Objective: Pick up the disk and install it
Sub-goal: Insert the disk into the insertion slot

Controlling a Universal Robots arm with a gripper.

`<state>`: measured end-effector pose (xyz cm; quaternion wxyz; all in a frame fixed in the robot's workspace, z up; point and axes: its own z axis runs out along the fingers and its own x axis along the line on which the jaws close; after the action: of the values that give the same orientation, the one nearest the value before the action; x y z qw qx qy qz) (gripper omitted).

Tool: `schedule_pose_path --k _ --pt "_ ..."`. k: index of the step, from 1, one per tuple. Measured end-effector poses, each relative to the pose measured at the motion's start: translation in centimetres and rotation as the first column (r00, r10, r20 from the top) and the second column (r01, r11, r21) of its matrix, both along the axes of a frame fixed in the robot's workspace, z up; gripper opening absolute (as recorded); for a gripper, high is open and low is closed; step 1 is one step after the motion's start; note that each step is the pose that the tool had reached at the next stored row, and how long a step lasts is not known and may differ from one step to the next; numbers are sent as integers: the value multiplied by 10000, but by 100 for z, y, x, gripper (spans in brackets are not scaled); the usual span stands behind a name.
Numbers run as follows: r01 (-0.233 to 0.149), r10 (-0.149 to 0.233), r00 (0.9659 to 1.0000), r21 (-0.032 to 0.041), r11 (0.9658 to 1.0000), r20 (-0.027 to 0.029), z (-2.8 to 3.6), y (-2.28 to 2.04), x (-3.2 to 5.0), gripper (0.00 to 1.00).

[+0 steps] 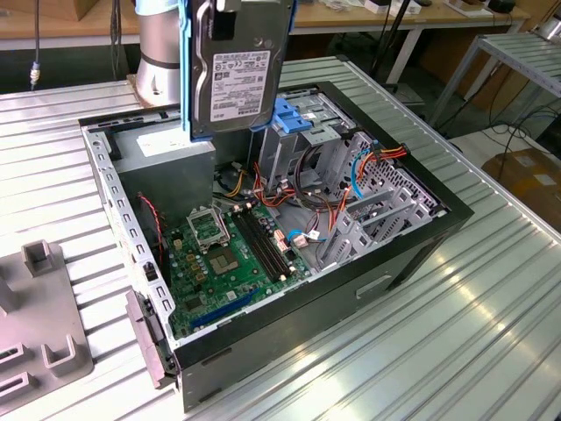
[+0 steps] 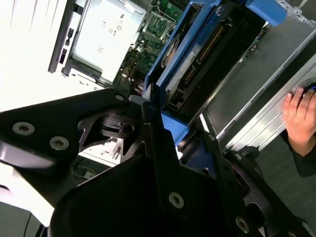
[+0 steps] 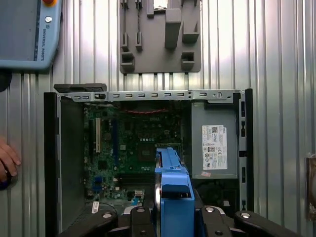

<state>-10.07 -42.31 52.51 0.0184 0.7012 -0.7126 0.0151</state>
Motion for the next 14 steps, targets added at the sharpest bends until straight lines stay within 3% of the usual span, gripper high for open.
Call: schedule_pose_path --k 7,14 --pt "0 0 10000 0 10000 0 -2 -92 0 37" --pt "0 0 10000 0 10000 0 -5 -110 64 37"
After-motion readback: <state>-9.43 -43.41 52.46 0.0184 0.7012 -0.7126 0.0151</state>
